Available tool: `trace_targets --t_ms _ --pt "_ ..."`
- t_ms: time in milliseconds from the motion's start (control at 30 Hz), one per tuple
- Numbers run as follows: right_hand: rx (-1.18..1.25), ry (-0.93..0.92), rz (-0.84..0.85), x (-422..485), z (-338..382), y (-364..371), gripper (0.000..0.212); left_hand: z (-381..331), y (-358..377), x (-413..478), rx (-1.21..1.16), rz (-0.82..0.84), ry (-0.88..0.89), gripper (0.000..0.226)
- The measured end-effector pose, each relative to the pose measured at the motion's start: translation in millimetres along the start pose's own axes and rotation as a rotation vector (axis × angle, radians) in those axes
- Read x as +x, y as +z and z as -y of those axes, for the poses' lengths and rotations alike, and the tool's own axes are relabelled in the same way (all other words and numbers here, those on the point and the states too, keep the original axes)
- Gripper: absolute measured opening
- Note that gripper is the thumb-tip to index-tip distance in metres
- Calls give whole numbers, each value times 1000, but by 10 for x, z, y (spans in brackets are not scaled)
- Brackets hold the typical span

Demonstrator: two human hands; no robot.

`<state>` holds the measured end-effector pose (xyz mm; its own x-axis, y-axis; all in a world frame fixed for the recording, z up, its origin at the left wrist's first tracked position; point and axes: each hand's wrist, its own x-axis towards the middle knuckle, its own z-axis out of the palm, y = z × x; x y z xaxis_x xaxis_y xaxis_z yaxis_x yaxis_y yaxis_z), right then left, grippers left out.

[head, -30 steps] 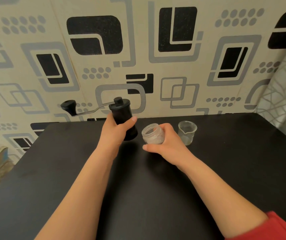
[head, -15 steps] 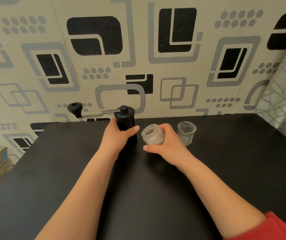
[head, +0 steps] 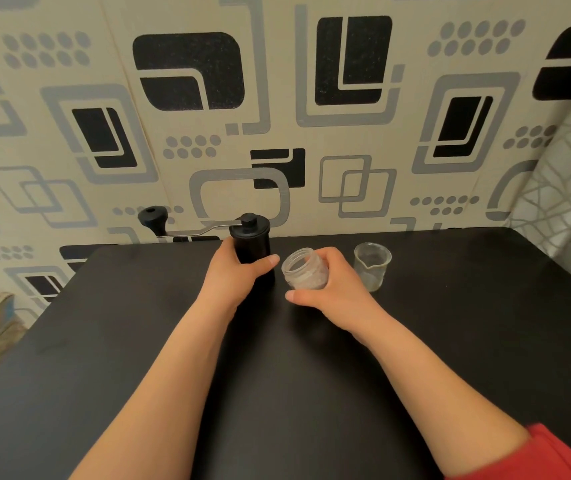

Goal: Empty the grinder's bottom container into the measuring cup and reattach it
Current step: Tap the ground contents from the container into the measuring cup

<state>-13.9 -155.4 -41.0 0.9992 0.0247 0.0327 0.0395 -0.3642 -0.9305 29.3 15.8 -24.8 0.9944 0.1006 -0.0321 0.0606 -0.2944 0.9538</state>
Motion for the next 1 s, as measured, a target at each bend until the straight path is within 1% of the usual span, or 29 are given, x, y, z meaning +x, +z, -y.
trace_targets --t_ms 333,500,633,800,900,967,1000 --pt "7 4 -1 -11 10 -4 65 -23 -9 -63 84 -13 17 70" --pt "15 -3 1 -35 24 -3 65 -40 -25 -96 132 -25 9 77" --pt "36 -9 -1 -63 41 2 66 -51 -33 -150 161 -53 -17 77" --pt "34 -11 11 -95 88 -13 63 -74 -77 -217 331 -89 -72 62" --pt "22 -24 13 -134 151 -59 62 -88 -144 -266 429 -107 -56 44" --pt "17 -40 13 -169 205 -110 61 -124 -167 -292 472 -83 -38 30" --pt "14 -50 13 -187 230 -136 61 -152 -166 -304 478 -61 -30 27"
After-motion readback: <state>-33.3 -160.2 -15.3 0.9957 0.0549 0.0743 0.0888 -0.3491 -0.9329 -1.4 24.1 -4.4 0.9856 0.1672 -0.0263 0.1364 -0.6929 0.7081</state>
